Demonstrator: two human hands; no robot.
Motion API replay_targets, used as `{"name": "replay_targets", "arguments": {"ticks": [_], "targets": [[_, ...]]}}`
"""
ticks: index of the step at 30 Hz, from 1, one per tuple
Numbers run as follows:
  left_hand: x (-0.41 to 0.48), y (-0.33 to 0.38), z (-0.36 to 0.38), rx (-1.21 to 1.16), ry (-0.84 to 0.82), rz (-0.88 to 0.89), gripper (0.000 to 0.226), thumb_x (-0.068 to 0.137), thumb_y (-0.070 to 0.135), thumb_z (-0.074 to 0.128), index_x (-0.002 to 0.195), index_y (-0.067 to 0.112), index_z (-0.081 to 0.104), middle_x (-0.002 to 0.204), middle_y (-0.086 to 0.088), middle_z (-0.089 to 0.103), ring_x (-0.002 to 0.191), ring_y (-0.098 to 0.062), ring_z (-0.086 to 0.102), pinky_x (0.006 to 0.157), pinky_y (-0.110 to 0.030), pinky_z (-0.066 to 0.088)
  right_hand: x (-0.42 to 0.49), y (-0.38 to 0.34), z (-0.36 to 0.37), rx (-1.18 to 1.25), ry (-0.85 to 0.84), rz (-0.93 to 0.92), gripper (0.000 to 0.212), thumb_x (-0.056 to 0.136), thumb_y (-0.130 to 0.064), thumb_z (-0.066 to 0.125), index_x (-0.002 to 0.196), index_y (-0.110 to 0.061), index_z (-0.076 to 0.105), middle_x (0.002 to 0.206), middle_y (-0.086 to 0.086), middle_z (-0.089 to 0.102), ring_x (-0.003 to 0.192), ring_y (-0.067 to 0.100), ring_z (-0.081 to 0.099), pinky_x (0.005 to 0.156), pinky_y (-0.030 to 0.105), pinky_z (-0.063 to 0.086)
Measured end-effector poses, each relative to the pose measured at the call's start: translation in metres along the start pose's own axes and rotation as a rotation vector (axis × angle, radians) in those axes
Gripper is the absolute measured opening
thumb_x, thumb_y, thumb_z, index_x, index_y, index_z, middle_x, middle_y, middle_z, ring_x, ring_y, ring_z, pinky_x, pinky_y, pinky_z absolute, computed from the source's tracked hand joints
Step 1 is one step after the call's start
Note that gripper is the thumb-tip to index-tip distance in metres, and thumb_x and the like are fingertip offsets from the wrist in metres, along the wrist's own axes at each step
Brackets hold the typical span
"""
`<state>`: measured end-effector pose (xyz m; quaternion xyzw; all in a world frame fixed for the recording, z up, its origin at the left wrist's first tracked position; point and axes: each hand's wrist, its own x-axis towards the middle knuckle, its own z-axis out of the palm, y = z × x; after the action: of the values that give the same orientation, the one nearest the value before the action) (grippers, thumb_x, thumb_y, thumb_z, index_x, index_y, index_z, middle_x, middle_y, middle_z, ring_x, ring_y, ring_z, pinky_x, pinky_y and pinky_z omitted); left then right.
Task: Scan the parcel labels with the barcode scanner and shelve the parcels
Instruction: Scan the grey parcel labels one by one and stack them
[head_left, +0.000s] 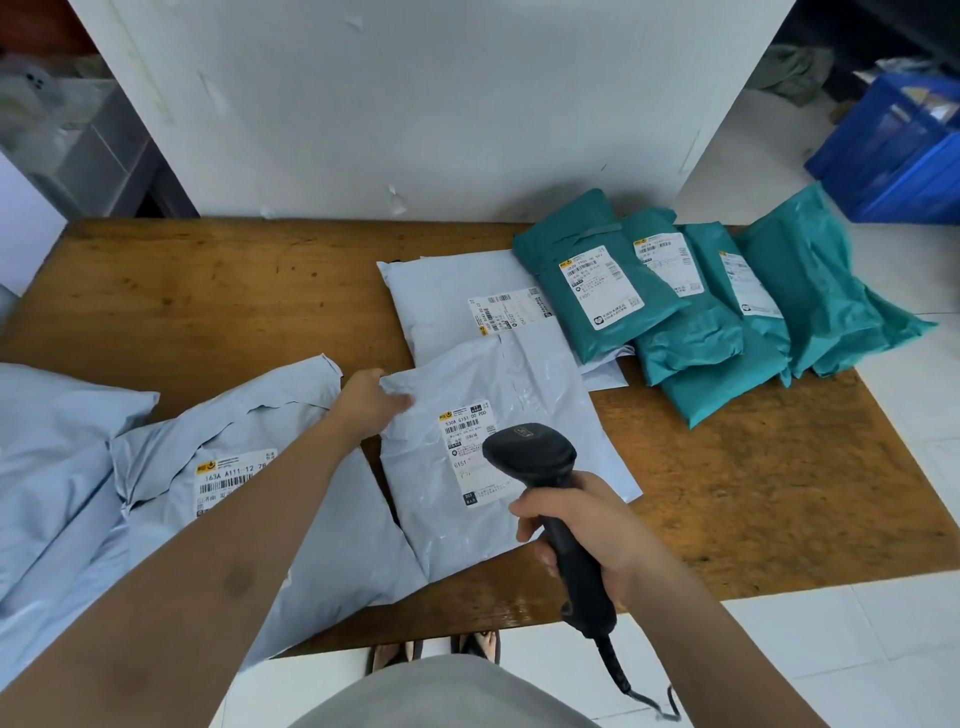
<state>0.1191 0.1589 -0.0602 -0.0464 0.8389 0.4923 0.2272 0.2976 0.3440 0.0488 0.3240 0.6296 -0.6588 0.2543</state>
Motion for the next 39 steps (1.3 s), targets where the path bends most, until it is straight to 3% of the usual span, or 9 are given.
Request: {"name": "replay_targets", "arguments": {"ticks": [6,12,18,23,26,30,34,36,39], "targets": [[-0.034,0.052,-0.028,-0.225,-0.029,0.204,0.037,0.09,0.0,0.056,0.063,0.019,0.039,0.05,0.013,0.046,0.042,0.004,0.04,0.044,-0.016,0.033,0.006,0.004,-0.01,0.049,0.112,-0.099,0.009,0.081,-0.007,0.068,0.087,-0.005,0.062,0.063,0.01,0.064,0.041,0.017,0.046,0.046,0.025,0.041],[-0.081,0.062,-0.144,-0.551,0.051,0.148,0.027,0.088,-0.002,0.054,0.073,0.02,0.049,0.062,0.006,0.062,0.056,-0.007,0.061,0.052,-0.018,0.051,0.013,0.005,-0.01,0.035,0.07,-0.099,0.012,0.081,-0.007,0.069,0.082,-0.001,0.059,0.063,0.012,0.06,0.041,0.017,0.046,0.045,0.027,0.04],[-0.083,-0.03,-0.223,0.089,0.454,-0.226,0.004,0.09,0.0,0.055,0.093,0.002,0.058,0.092,-0.025,0.059,0.076,-0.034,0.055,0.065,-0.035,0.038,0.026,-0.003,0.009,-0.03,-0.006,-0.094,0.011,0.082,-0.005,0.068,0.077,-0.001,0.059,0.061,0.012,0.06,0.04,0.019,0.044,0.043,0.027,0.039],[-0.088,-0.048,-0.177,0.495,0.631,-0.24,0.083,0.082,0.038,0.068,0.142,0.003,0.023,0.142,-0.03,0.031,0.132,-0.045,0.033,0.103,-0.051,0.032,0.035,-0.008,0.027,-0.109,-0.054,-0.103,0.013,0.082,-0.008,0.069,0.082,0.001,0.06,0.061,0.013,0.061,0.038,0.019,0.044,0.042,0.024,0.039],[-0.105,-0.04,-0.111,0.85,0.447,-0.006,0.102,0.07,0.079,0.037,0.148,0.015,0.021,0.154,-0.02,0.017,0.143,-0.034,0.016,0.114,-0.049,0.02,0.037,-0.009,0.033,-0.123,-0.058,-0.092,0.013,0.082,-0.009,0.07,0.086,0.0,0.061,0.062,0.013,0.063,0.038,0.018,0.046,0.041,0.023,0.04],[-0.117,-0.041,-0.035,1.114,0.088,0.026,0.086,0.082,0.072,0.024,0.15,0.022,0.01,0.16,-0.014,-0.005,0.146,-0.04,-0.006,0.115,-0.056,0.001,0.037,-0.011,0.036,-0.122,-0.061,-0.09,0.014,0.082,-0.009,0.07,0.086,0.0,0.06,0.058,0.01,0.062,0.037,0.017,0.046,0.042,0.022,0.039],[-0.111,-0.047,-0.044,1.275,0.162,0.298,0.023,0.081,0.021,0.063,0.102,0.02,0.07,0.133,-0.013,0.058,0.123,-0.049,0.049,0.093,-0.07,0.039,0.036,-0.014,0.034,-0.096,-0.059,-0.089,0.013,0.082,-0.008,0.069,0.089,-0.003,0.06,0.061,0.012,0.062,0.038,0.017,0.045,0.042,0.023,0.039],[-0.117,-0.058,-0.061,1.256,0.17,0.409,0.014,0.069,0.022,0.073,0.082,0.021,0.074,0.108,-0.007,0.073,0.101,-0.044,0.066,0.074,-0.062,0.053,0.036,-0.015,0.034,-0.095,-0.062,-0.091,0.014,0.082,-0.008,0.069,0.091,-0.002,0.06,0.062,0.012,0.062,0.039,0.017,0.046,0.042,0.024,0.04],[-0.138,-0.085,-0.081,1.037,0.164,0.513,0.03,0.081,0.028,0.045,0.098,0.023,0.068,0.114,-0.008,0.071,0.103,-0.043,0.065,0.074,-0.056,0.054,0.038,-0.015,0.038,-0.108,-0.081,-0.086,0.014,0.082,-0.008,0.069,0.09,-0.001,0.06,0.063,0.013,0.062,0.039,0.017,0.046,0.042,0.023,0.04]]}}
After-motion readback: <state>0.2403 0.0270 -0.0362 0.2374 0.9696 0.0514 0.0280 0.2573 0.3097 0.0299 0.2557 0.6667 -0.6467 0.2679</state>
